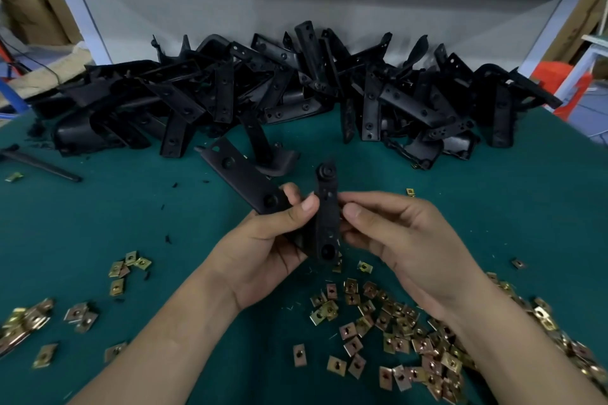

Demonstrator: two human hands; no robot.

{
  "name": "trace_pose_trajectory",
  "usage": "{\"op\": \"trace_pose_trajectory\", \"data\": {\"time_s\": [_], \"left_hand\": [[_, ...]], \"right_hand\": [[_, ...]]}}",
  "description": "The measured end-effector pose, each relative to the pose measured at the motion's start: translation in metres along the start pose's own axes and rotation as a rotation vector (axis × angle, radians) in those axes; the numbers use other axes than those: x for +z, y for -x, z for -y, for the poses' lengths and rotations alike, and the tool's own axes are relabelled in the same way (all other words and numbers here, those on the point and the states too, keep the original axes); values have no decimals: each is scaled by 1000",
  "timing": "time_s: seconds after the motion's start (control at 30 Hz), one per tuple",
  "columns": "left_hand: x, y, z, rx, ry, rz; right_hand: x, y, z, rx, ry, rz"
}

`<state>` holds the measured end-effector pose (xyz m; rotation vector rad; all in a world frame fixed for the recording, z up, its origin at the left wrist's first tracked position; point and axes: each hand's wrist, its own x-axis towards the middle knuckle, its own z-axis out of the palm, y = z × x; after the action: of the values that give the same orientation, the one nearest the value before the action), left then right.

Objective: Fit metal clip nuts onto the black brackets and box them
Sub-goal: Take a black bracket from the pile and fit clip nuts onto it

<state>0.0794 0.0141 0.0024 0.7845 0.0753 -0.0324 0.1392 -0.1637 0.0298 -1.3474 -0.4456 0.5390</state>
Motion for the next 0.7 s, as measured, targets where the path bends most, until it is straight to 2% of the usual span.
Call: {"op": "trace_pose_trajectory", "data": {"time_s": [0.13, 0.7], "left_hand": [[2, 1, 1, 7, -21, 22], [-2, 2, 3, 23, -84, 127]], "right_hand": [[4, -1, 1, -19, -134, -65], [8, 2, 2, -2, -189, -77]]}}
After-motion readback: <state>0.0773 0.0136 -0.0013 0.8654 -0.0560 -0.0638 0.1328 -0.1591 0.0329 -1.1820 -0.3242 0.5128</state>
